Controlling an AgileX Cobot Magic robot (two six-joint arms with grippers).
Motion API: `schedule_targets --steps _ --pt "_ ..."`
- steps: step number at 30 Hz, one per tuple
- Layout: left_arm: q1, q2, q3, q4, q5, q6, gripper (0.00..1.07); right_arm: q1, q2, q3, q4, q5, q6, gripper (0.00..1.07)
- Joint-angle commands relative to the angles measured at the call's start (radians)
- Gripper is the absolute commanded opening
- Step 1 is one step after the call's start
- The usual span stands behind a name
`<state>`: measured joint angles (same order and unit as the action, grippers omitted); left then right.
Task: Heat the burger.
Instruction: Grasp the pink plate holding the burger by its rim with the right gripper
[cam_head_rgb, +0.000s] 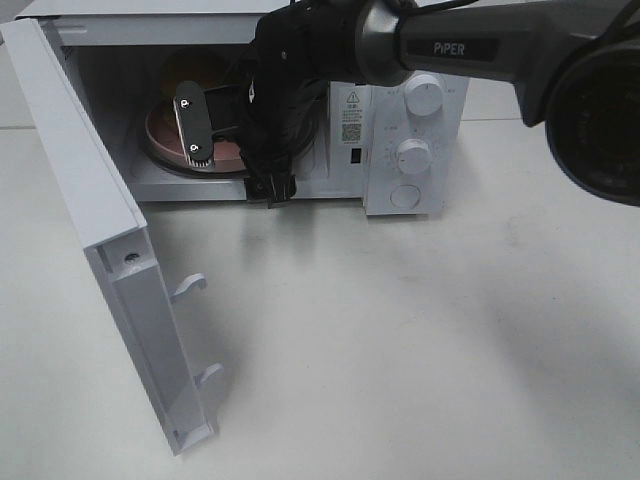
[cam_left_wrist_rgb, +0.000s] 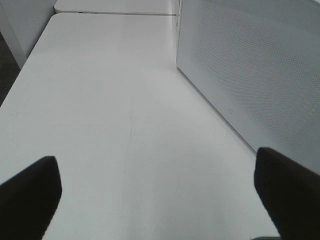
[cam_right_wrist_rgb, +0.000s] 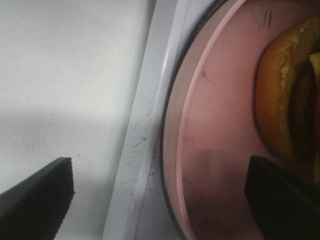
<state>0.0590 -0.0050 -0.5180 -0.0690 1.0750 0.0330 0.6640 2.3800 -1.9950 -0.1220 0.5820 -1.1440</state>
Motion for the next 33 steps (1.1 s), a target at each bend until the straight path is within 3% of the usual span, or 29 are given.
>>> schedule_targets --steps 1,18,19,21,22,24,25,26,27,28,30,33 --pt "0.000 -0.008 0.001 0.003 -0.004 -0.001 1.00 0.000 0.044 -0.065 -0.004 0.027 0.022 0.88" --pt "0.000 -0.008 0.001 0.003 -0.004 -0.001 1.00 -0.029 0.145 -0.196 0.002 0.036 0.033 0.79" --pt "0.000 -0.008 0.001 0.003 -0.004 -0.001 1.00 -0.035 0.145 -0.196 0.003 0.036 0.033 0.73" --pt "0.000 -0.008 0.001 0.003 -0.004 -0.001 1.00 -0.035 0.145 -0.196 0.003 0.036 0.033 0.69" --pt "0.000 -0.008 0.001 0.003 -0.004 -0.001 1.00 -0.035 0.145 -0.196 0.003 0.036 0.033 0.58" --pt "0.000 -0.008 0.001 0.003 -0.004 -0.001 1.00 -0.035 0.145 -0.196 0.003 0.037 0.033 0.53" --pt "0.000 -0.008 0.001 0.003 -0.004 -0.001 1.00 -0.035 0.145 -0.196 0.003 0.042 0.033 0.37" --pt "0.000 -0.008 0.001 0.003 -0.004 -0.001 1.00 -0.035 0.145 -0.196 0.003 0.042 0.033 0.37" --pt "0.000 -0.008 0.001 0.003 -0.004 -0.001 1.00 -0.034 0.145 -0.196 0.008 0.050 0.033 0.23" --pt "0.000 -0.008 0.001 0.003 -0.004 -0.001 1.00 -0.034 0.145 -0.196 0.008 0.050 0.033 0.23" --pt "0.000 -0.008 0.001 0.003 -0.004 -0.001 1.00 -0.032 0.145 -0.196 0.011 0.055 0.033 0.02" --pt "0.000 -0.008 0.001 0.003 -0.004 -0.001 1.00 -0.032 0.144 -0.196 0.028 0.070 0.026 0.00"
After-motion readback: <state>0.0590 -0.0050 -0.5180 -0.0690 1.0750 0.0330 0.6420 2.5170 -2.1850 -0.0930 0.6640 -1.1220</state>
